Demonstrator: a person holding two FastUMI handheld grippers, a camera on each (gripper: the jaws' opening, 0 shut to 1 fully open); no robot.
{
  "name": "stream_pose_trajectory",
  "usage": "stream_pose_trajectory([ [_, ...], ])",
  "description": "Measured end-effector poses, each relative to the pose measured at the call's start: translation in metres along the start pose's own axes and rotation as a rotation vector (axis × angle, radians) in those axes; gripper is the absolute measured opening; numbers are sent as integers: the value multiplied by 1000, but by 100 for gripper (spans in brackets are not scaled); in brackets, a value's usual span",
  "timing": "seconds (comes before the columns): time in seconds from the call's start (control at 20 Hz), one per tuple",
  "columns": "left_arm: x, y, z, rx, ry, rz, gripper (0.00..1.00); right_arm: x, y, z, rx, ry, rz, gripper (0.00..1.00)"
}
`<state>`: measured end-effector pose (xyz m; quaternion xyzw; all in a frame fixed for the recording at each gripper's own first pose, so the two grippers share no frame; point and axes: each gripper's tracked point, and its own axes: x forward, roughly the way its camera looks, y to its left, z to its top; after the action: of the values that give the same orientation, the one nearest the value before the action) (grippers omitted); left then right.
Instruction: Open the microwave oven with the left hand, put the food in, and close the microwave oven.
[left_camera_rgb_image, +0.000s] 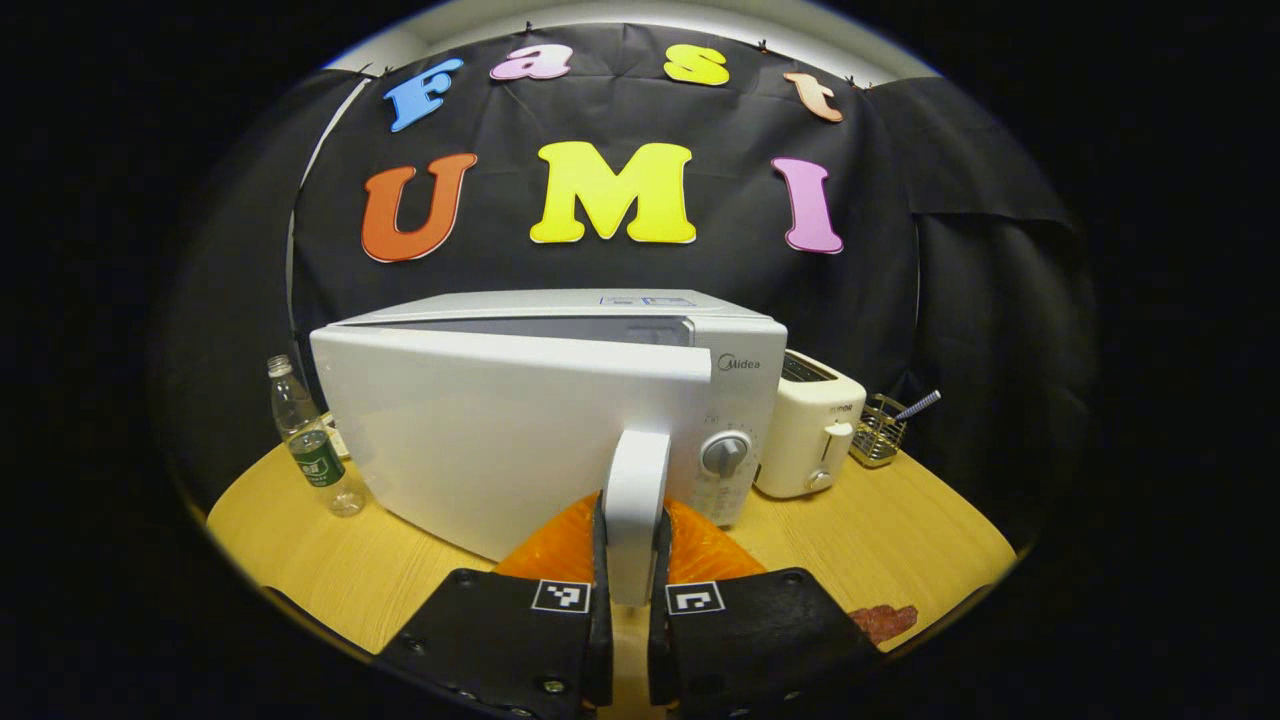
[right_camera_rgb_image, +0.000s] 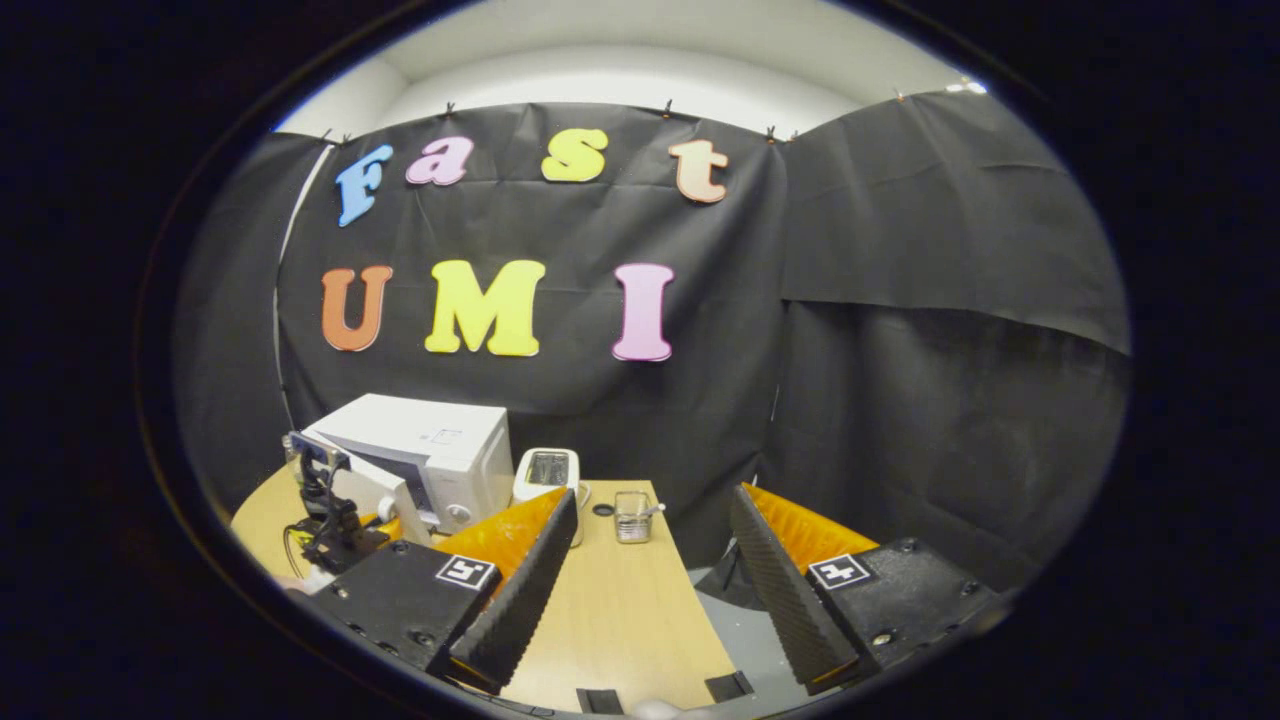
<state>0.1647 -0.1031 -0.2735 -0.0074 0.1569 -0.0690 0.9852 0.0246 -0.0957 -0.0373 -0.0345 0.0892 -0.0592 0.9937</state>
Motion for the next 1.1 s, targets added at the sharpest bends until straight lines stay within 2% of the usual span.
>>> stream_pose_trajectory([
  [0.1,-23,13,-5,23,-3,11,13,-1,17,-4,-9,9,39,91],
  [0.15,-33,20,-10,19,8,19,13,-1,27,-4,-14,13,61,99],
  [0.25,-54,34,-17,4,16,38,13,-2,48,-6,-27,19,104,99],
  [0.45,-90,66,-28,26,30,93,20,-7,86,-8,-35,21,179,99],
  [0.7,-130,120,-43,16,78,176,23,-19,121,-15,-46,28,233,99],
  [0.75,-137,131,-40,26,54,188,23,-21,128,-18,-44,36,241,91],
  [0.85,-147,149,-42,44,52,197,22,-25,136,-22,-35,46,250,91],
  [0.9,-152,158,-45,48,55,202,21,-26,141,-26,-29,50,253,99],
  [0.95,-157,167,-46,49,59,199,23,-28,146,-28,-25,55,259,99],
  [1.0,-161,171,-50,44,75,189,28,-30,151,-31,-23,58,263,91],
  [1.05,-166,183,-50,43,78,206,28,-32,155,-33,-26,61,266,91],
  [1.1,-170,191,-50,32,78,211,42,-33,159,-36,-29,65,268,99],
])
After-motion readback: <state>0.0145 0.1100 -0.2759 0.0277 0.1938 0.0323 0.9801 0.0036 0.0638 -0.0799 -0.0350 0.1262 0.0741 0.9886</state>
